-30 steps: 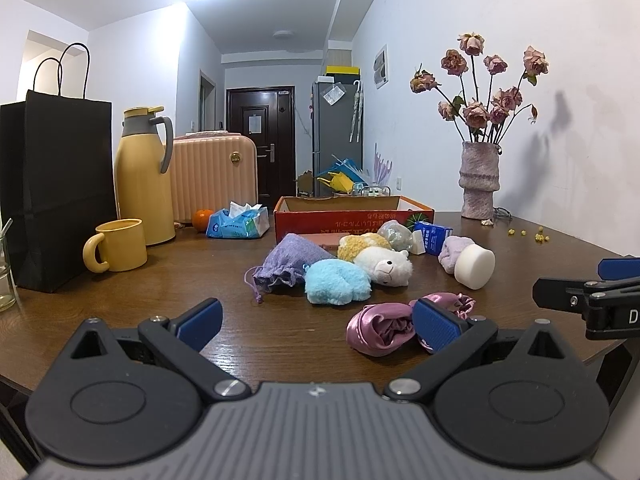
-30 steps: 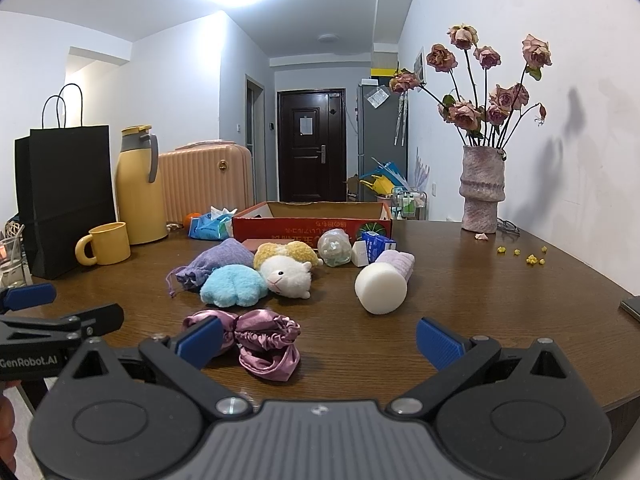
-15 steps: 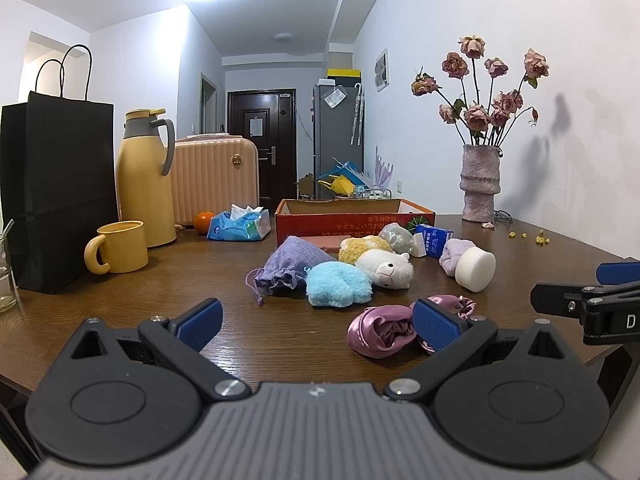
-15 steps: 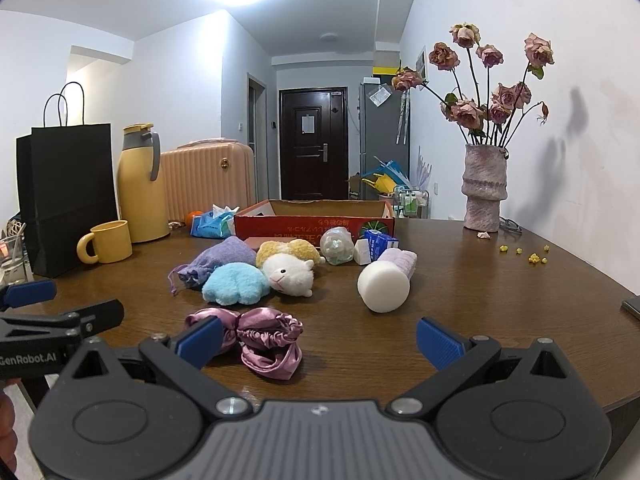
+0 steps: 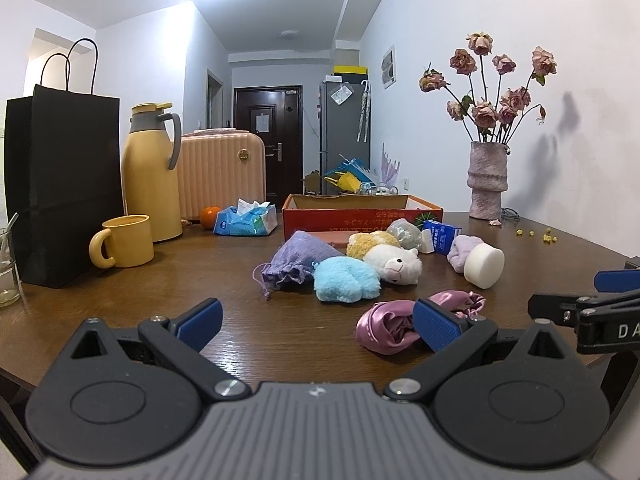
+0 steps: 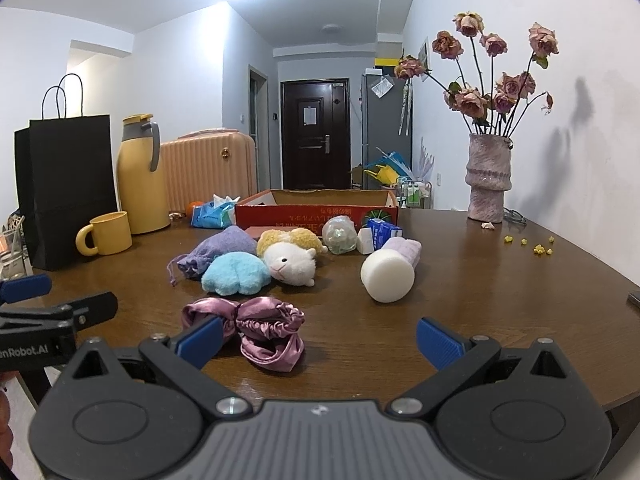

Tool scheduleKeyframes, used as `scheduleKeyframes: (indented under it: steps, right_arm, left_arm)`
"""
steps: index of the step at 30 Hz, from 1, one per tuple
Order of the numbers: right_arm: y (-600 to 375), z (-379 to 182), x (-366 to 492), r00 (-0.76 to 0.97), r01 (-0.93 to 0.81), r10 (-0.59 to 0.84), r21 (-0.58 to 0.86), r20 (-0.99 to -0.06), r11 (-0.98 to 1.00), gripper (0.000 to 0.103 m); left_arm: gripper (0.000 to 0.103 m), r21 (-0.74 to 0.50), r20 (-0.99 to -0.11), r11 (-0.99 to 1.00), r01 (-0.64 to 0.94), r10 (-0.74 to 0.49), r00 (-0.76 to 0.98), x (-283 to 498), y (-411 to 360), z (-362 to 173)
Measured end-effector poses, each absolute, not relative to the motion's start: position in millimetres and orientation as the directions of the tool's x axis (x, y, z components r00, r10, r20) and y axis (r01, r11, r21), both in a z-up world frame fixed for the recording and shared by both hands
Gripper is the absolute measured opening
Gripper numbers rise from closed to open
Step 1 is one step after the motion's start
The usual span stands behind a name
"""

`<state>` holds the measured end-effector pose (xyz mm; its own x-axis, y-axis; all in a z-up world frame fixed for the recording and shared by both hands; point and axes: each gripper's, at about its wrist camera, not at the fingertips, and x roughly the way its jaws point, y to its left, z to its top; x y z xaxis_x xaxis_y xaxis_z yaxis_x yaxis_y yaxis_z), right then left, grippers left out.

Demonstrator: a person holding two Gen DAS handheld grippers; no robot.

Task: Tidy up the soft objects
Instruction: 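Grasp the pink satin scrunchie with the right gripper and lift it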

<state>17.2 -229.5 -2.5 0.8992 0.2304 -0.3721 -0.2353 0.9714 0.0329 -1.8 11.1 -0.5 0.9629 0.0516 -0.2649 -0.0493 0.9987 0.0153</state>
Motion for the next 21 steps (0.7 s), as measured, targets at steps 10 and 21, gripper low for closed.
scheduleKeyframes:
  steps: [10,21]
  right_arm:
    - [-214,-12,40,0.875,-0.286,0.259,-0.004,-0.408,0.958,0.103]
    - [-183,-30,91,0.83,-0.356,0.291,-0.051,-0.475,0.933,0.101]
  left_arm:
    - [0.103,0.003,-0.28,0.996,-0.084,0.082,0.956,4,22,-8]
    - [0.103,-0.001,-0.294,0.992,-0.125,0.119,0.948,9,37,-13]
